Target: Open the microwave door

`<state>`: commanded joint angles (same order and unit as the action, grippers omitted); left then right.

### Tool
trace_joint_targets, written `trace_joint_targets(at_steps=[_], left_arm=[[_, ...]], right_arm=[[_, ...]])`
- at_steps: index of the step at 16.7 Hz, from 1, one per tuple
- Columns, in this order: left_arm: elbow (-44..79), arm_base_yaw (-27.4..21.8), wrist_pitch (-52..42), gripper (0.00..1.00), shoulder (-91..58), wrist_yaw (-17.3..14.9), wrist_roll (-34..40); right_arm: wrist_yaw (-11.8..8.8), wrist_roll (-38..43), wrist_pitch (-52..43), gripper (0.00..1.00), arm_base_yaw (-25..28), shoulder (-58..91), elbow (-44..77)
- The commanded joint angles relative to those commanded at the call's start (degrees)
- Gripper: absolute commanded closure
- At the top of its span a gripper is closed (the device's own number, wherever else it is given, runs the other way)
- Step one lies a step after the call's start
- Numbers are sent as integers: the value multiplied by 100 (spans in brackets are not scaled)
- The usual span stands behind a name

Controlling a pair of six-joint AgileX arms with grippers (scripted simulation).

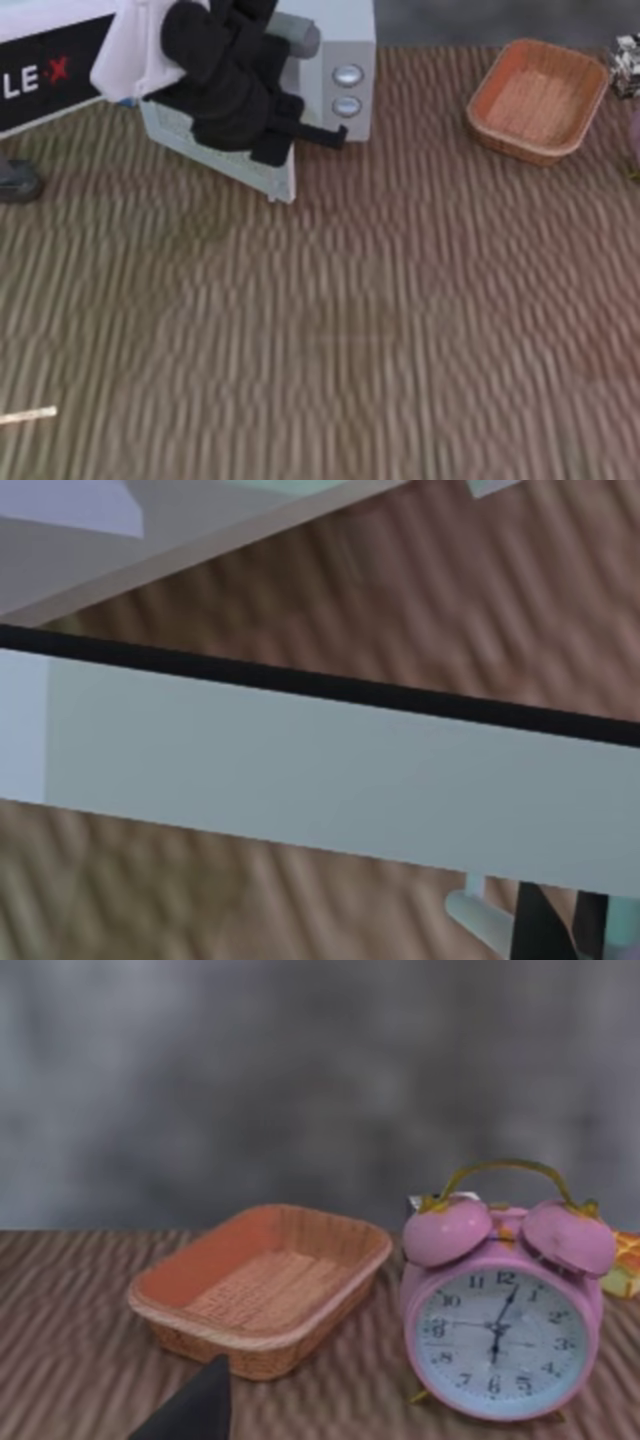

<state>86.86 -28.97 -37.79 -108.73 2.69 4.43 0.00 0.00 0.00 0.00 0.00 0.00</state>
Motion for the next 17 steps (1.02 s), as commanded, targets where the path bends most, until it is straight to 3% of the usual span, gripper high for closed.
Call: trace_joint_targets(at_steps=[12, 17], left_arm=[[0, 0, 0, 100, 0, 0, 0], [-230, 75, 51, 100, 154, -197, -296]], right_arm=[[0, 0, 0, 0, 0, 0, 0], [0, 0, 0, 0, 0, 0, 0]])
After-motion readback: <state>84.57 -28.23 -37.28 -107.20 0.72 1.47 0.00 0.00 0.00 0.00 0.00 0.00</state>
